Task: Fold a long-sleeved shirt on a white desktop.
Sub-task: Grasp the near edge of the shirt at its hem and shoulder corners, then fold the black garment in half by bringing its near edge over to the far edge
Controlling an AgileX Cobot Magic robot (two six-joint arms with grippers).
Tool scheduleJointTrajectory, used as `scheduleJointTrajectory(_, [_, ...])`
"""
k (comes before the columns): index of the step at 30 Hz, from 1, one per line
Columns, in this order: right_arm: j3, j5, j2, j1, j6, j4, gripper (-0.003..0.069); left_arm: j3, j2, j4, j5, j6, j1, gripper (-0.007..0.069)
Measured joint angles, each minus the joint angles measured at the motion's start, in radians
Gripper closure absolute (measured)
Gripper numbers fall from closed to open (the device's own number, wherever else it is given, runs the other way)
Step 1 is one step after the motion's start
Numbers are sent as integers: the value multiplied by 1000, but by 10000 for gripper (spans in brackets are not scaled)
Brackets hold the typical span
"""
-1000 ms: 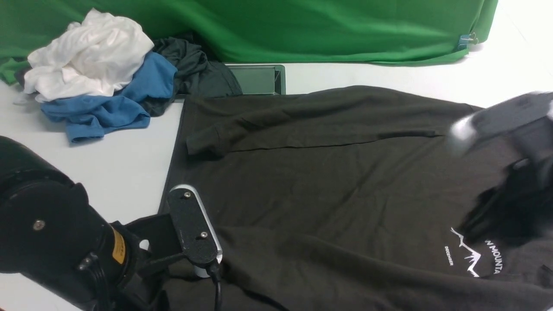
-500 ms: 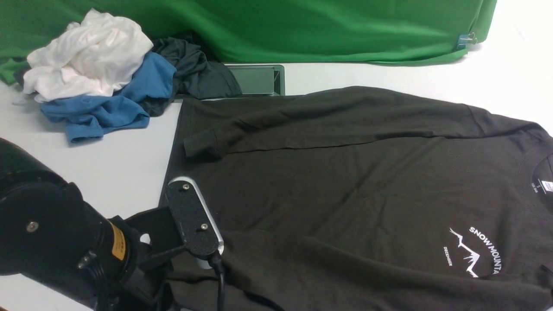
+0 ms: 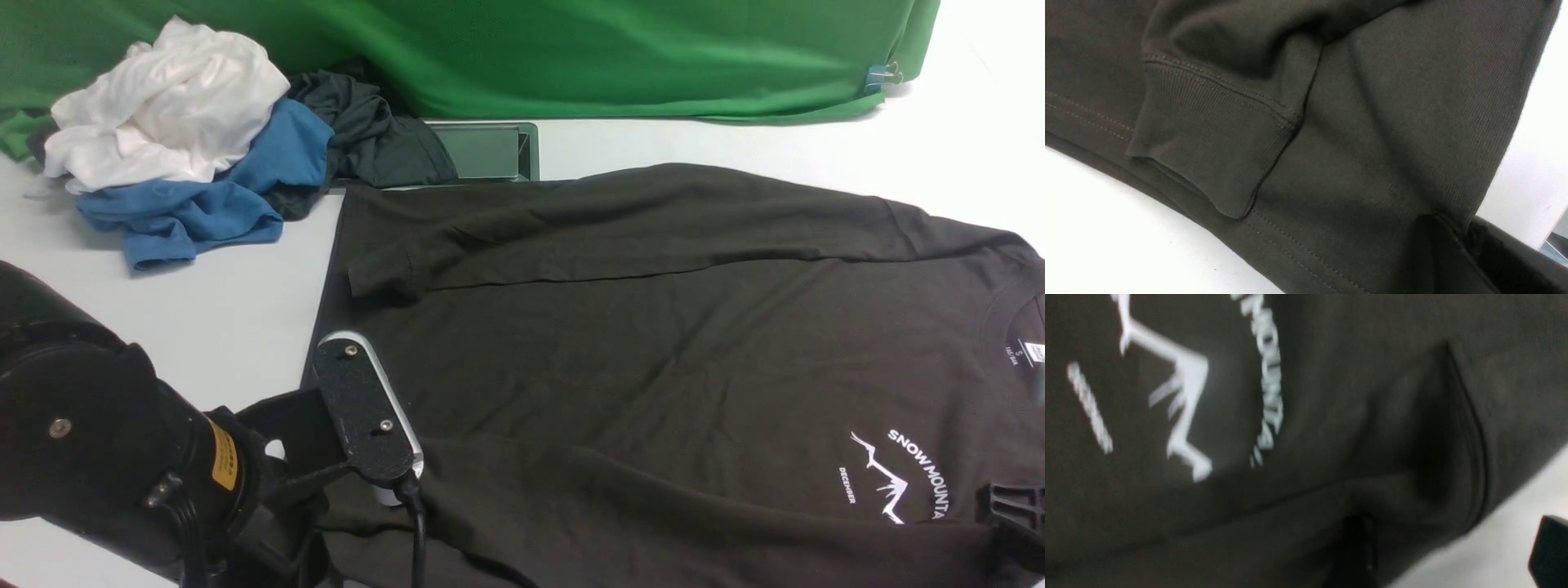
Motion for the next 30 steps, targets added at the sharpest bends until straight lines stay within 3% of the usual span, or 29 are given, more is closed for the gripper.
scheduleJointTrajectory(9, [-11, -82, 108, 0, 4, 0, 146, 0, 0, -2, -1, 0, 0, 596])
scheduleJointTrajectory(13, [-19, -86, 119, -1, -19, 11, 288, 0, 0, -4, -1, -1, 0, 596])
scheduleJointTrajectory(14, [-20, -85, 119, -1, -49, 23, 414, 0, 0, -5, -1, -1, 0, 596])
scheduleJointTrajectory(15, [-20, -85, 119, -1, -54, 24, 414, 0, 0, -5, 0, -1, 0, 596])
scheduleJointTrajectory(16, [-20, -82, 116, -1, -86, 48, 545, 0, 0, -5, 3, -1, 0, 596])
scheduleJointTrajectory(17, [-20, -78, 111, 0, -94, 52, 564, 0, 0, -5, 5, -1, 0, 596])
scheduleJointTrajectory(30, [-6, 365, -285, 0, -95, -24, 586, 0, -124, -37, 151, -1, 0, 596])
